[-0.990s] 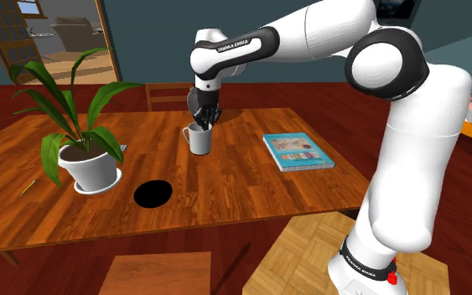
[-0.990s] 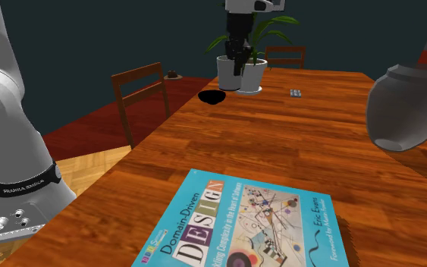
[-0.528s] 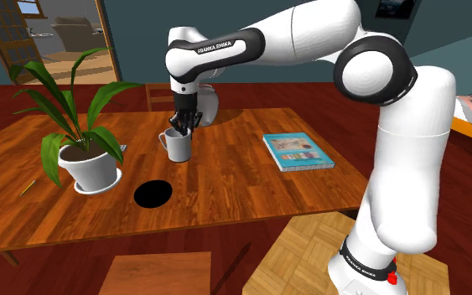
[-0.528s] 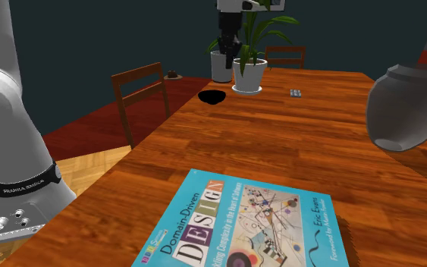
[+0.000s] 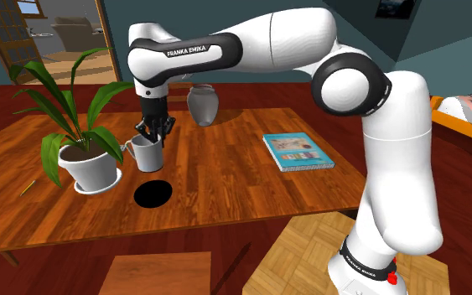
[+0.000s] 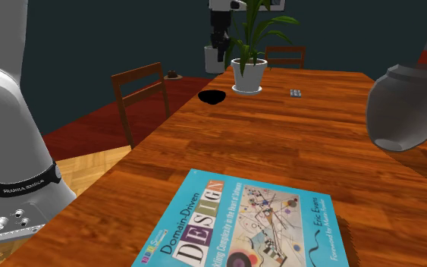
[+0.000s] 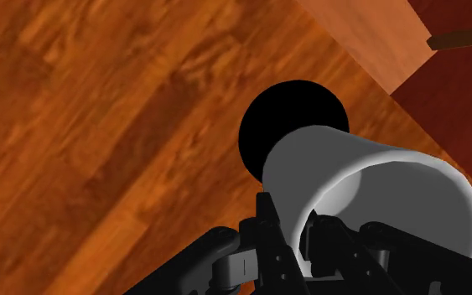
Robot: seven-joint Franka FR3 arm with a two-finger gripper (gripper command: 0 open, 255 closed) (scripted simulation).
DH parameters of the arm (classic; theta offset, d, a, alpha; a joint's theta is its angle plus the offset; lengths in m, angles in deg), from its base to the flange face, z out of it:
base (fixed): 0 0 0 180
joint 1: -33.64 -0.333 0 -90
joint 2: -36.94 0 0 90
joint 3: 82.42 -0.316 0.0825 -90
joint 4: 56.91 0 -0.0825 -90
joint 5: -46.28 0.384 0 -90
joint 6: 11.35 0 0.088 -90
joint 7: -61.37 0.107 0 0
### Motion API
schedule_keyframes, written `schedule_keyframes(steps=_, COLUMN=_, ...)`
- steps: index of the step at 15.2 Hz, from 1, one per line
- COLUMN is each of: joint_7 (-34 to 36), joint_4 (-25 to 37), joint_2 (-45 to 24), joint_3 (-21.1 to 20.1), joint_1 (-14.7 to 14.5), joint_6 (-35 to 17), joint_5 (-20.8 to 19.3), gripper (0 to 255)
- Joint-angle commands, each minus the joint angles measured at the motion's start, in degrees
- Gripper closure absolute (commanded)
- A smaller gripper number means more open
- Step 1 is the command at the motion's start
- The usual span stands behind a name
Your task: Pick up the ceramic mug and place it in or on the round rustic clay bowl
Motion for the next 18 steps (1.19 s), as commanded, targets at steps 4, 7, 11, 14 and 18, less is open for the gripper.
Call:
schedule_keyframes(steps=4, joint_7=2.48, joint_4=3.78, joint_2=-3.45, joint_3=-0.69, joint_1=-1.7, joint_6=0.15, joint_5=-0.31, gripper=255)
schedule_keyframes(steps=7, joint_7=2.36, joint_4=1.57, joint_2=-3.51, joint_3=-0.69, joint_1=-1.72, joint_6=-2.12, joint_5=-0.27, gripper=255)
schedule_keyframes(steps=11, joint_7=2.2, joint_4=-1.08, joint_2=-3.79, joint_3=-0.7, joint_1=-1.73, joint_6=-5.05, joint_5=-0.22, gripper=255)
schedule_keyframes(steps=14, joint_7=2.08, joint_4=-2.86, joint_2=-4.14, joint_3=-0.71, joint_1=-1.74, joint_6=-7.18, joint_5=-0.18, gripper=255)
schedule_keyframes(steps=18, joint_7=1.93, joint_4=-4.97, joint_2=-4.79, joint_3=-0.73, joint_1=-1.75, joint_6=-9.93, joint_5=-0.12, gripper=255)
